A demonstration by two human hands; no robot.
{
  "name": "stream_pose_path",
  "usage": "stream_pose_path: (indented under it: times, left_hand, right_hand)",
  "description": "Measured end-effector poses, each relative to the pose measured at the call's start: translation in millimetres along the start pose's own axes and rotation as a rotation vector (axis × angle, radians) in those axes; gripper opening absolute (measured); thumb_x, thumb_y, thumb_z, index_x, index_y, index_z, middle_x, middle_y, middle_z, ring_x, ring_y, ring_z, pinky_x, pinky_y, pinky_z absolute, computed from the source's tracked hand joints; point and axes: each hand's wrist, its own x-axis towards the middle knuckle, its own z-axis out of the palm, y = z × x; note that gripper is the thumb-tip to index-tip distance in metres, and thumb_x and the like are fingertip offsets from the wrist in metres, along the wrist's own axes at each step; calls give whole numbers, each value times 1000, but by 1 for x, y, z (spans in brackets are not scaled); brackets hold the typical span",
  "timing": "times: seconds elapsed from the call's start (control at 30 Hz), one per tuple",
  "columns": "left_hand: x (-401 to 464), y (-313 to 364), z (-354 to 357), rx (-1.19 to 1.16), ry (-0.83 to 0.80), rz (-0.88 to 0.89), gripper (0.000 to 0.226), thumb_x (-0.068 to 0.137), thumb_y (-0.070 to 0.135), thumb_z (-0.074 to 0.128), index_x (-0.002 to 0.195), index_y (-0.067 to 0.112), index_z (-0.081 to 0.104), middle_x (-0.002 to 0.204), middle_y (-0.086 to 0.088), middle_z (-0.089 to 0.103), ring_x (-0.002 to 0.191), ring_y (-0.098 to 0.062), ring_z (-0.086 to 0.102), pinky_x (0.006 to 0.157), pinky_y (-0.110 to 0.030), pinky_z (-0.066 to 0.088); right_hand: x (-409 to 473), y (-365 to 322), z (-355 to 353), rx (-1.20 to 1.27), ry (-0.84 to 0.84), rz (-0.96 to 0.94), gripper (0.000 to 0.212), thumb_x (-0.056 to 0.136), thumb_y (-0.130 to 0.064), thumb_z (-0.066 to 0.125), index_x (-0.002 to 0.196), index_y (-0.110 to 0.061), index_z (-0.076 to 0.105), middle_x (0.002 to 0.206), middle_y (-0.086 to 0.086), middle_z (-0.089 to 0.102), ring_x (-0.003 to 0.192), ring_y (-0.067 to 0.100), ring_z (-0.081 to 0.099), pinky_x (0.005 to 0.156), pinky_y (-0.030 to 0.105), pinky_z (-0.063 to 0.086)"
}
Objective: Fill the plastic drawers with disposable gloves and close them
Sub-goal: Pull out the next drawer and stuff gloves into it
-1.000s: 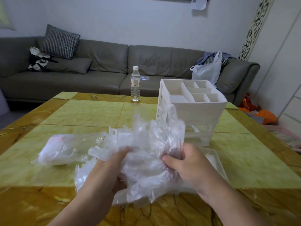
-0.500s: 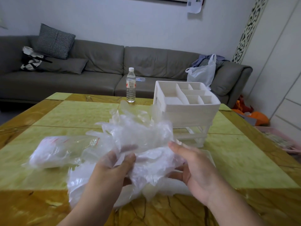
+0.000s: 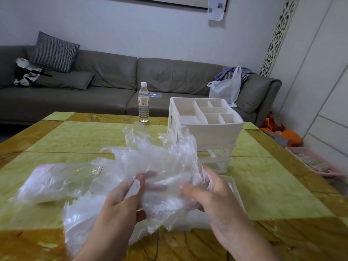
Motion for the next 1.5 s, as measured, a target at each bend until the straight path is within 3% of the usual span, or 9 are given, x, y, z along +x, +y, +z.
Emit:
stream_pose_path:
  times: [0.07,0.2,0.37,0.57,0.83,1.1,1.23,1.37,1.5]
  left_hand:
    - [1,-1,-2,20,-18,3,36,109,27,45,103,29,80,102,-12,80,86,-37,75,77,-47,56]
    - [1,0,-5,53,-32,10,33,109,23,46,108,23,78,98,-13,80,86,-33,77,78,-47,53]
    - [-1,5,-9,39,-43,19,24,101,27,57,111,17,76,95,-13,80,76,-27,76,70,-40,55]
    - [-2,10,-17,-16,-12,-22,25,101,28,58,104,16,80,92,-16,79,57,-15,66,52,-24,54]
    - [-5,12,-23,52,-207,-14,20,92,16,70,108,25,78,99,-16,80,80,-26,77,61,-24,57]
    - [-3,12,-25,54,-177,-36,28,92,13,71,119,19,72,97,-12,80,81,-33,75,71,-35,63]
    - [-4,6,-22,38,-118,-82,30,88,14,77,117,17,70,94,-11,81,80,-26,79,68,-30,62]
    - [-1,1,-27,105,-80,-36,27,88,15,77,115,14,73,100,-9,80,88,-27,78,72,-33,63]
    - [3,2,-34,100,-81,-7,21,89,16,76,109,16,76,97,-11,80,90,-32,76,70,-31,63]
  right_hand:
    - [1,-3,-2,29,25,-25,36,89,-17,83,113,-41,70,103,-17,80,93,3,77,82,29,59]
    - [3,-2,1,-6,128,-120,37,93,-12,78,117,-39,72,102,2,81,91,25,79,86,46,65]
    - [6,4,1,-62,189,-168,5,94,-23,78,94,-28,79,86,2,78,84,23,74,78,36,58]
    - [12,10,2,-86,197,-136,15,95,-16,77,86,-26,81,81,-4,77,78,11,71,73,26,54]
    - [18,15,5,-77,221,-110,16,100,-16,71,93,-25,83,96,7,81,99,29,77,100,56,58]
    - [18,15,3,-53,264,-118,12,96,-20,76,85,-18,78,92,22,76,86,45,71,91,68,56]
    - [14,12,7,-3,194,-99,3,91,-15,80,89,-17,81,92,11,81,91,35,77,90,55,62]
    - [14,8,6,75,174,-61,23,85,-31,84,88,-9,77,94,24,74,94,39,72,97,65,57]
    - [14,3,2,60,224,-38,22,92,-33,77,77,-16,78,76,1,69,71,14,60,68,33,46]
